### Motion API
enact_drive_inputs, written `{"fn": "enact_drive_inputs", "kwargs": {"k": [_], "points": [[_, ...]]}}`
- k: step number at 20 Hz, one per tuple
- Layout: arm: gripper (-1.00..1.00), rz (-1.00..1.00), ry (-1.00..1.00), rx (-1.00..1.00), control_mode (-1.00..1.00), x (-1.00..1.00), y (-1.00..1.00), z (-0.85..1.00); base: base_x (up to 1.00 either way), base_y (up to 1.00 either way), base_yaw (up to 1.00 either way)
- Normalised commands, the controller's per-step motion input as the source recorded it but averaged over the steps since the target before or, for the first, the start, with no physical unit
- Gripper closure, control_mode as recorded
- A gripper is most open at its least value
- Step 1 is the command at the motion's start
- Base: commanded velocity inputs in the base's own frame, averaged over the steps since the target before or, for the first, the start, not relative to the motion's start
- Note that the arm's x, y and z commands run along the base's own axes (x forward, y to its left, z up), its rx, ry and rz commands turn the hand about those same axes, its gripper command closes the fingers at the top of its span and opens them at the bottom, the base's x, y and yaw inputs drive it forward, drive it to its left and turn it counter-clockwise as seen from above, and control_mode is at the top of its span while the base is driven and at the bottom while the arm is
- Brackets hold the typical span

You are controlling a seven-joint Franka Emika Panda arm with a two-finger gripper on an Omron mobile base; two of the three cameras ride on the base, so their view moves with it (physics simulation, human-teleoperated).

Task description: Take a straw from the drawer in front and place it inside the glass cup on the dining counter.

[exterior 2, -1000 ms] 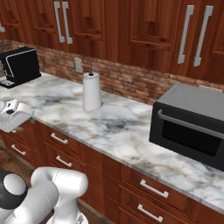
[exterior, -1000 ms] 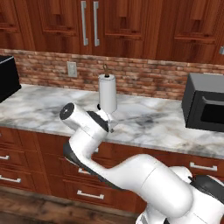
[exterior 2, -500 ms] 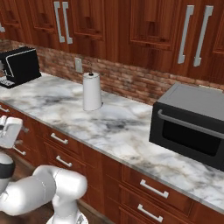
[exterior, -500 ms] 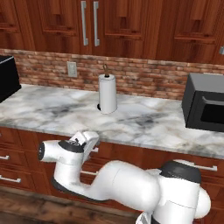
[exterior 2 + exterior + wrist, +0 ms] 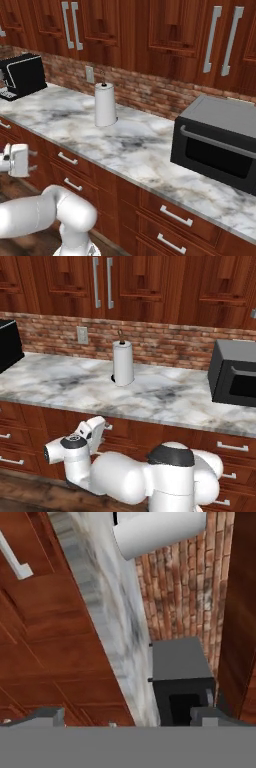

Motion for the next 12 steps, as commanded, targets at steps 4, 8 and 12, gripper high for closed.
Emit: {"fn": "enact_drive_inputs", "kwargs": {"k": [4,8,12], "points": [[-1.0,0.01,-0.08,-0.18,-1.0,0.39,0.0,-0.47,0.0,0.0,0.0],[-1.0,0.0,-0.04,-0.15,-1.0,0.38,0.0,-0.46,0.0,0.0,0.0],[-1.0,0.0,0.0,-0.1,-1.0,0.46,0.0,-0.37,0.0,0.0,0.0]]}}
